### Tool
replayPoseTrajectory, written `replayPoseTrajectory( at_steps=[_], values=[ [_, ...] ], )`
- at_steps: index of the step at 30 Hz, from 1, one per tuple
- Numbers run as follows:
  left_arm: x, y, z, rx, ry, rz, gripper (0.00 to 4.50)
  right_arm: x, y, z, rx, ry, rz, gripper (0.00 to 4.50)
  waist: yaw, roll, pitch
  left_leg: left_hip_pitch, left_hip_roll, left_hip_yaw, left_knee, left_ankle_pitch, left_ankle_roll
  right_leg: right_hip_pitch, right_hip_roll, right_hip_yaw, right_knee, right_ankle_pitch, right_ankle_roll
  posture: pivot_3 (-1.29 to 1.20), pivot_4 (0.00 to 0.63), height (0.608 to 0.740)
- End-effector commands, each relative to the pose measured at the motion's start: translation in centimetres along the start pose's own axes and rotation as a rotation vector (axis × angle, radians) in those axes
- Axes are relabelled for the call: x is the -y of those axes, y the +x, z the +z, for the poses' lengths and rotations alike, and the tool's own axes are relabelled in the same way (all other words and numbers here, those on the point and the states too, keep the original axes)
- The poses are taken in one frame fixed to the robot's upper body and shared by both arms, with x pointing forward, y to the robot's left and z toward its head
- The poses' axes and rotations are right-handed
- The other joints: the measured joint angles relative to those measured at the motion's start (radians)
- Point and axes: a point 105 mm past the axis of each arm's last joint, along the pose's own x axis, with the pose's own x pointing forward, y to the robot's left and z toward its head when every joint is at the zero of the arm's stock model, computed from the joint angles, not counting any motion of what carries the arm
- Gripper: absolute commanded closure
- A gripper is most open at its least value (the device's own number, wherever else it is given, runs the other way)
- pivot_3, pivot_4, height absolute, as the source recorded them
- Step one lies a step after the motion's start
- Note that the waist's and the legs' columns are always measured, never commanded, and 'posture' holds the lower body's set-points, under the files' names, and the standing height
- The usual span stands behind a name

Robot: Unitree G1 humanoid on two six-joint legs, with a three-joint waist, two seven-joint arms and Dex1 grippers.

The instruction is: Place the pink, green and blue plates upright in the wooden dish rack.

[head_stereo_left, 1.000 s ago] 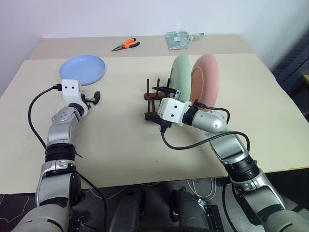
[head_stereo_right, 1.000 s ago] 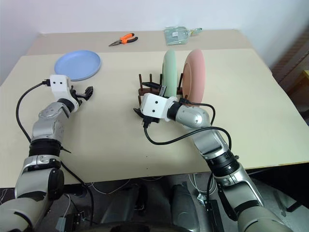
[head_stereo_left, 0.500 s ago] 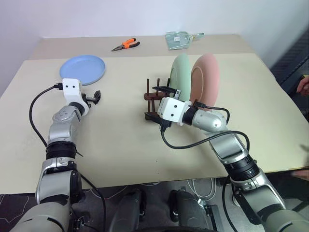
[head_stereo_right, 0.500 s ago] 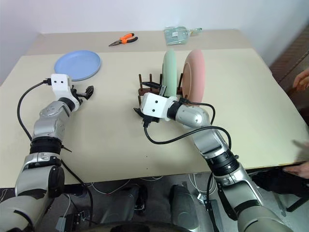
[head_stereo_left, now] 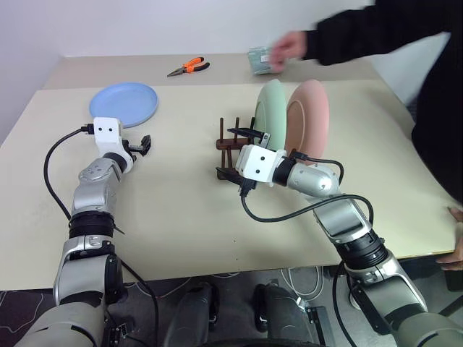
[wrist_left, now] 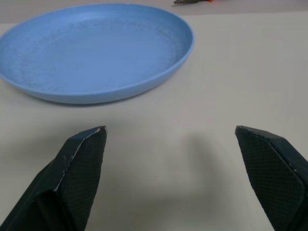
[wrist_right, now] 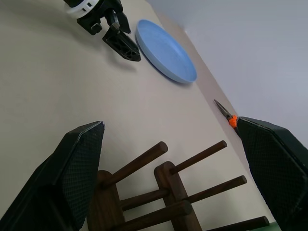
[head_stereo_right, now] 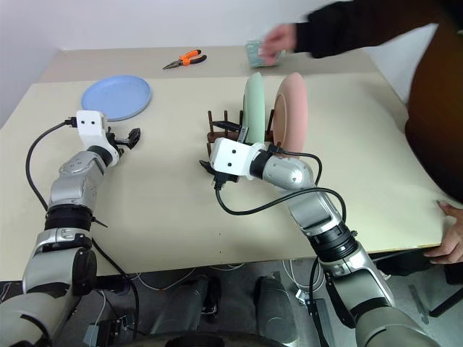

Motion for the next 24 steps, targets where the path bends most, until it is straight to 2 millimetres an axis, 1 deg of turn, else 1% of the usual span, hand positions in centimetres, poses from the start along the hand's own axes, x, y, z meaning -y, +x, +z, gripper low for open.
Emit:
replayPoseTrajectory(
  at_steps=[1, 5, 10, 17, 24],
  values=[
    [0.1, 0.1, 2.0, 0.067, 0.026, -0.004, 0.12, 1.2, -0.1, 1.3, 0.045, -0.033, -0.044, 0.0, 0.0, 0.0, 0.0, 0.0, 0.0, 0.0, 0.0, 0.0, 0.0, 0.0, 0.0, 0.0, 0.0, 0.0, 0.0, 0.0, 0.15, 0.74],
    [0.2, 0.1, 1.9, 0.065, 0.024, -0.007, 0.12, 1.2, -0.1, 1.3, 0.042, -0.033, -0.044, 0.0, 0.0, 0.0, 0.0, 0.0, 0.0, 0.0, 0.0, 0.0, 0.0, 0.0, 0.0, 0.0, 0.0, 0.0, 0.0, 0.0, 0.15, 0.74],
    [0.3, 0.1, 2.3, 0.091, 0.031, -0.009, 0.12, 1.2, -0.1, 1.2, 0.04, -0.033, -0.044, 0.0, 0.0, 0.0, 0.0, 0.0, 0.0, 0.0, 0.0, 0.0, 0.0, 0.0, 0.0, 0.0, 0.0, 0.0, 0.0, 0.0, 0.15, 0.74],
    [-0.4, 0.0, 3.0, 0.127, 0.046, 0.039, 0.12, 1.3, 0.0, 1.2, 0.04, -0.034, -0.041, 0.0, 0.0, 0.0, 0.0, 0.0, 0.0, 0.0, 0.0, 0.0, 0.0, 0.0, 0.0, 0.0, 0.0, 0.0, 0.0, 0.0, 0.15, 0.74],
    [-0.5, -0.2, 2.9, 0.129, 0.039, 0.049, 0.12, 1.2, 0.0, 1.2, 0.04, -0.032, -0.038, 0.0, 0.0, 0.0, 0.0, 0.0, 0.0, 0.0, 0.0, 0.0, 0.0, 0.0, 0.0, 0.0, 0.0, 0.0, 0.0, 0.0, 0.15, 0.74]
  ],
)
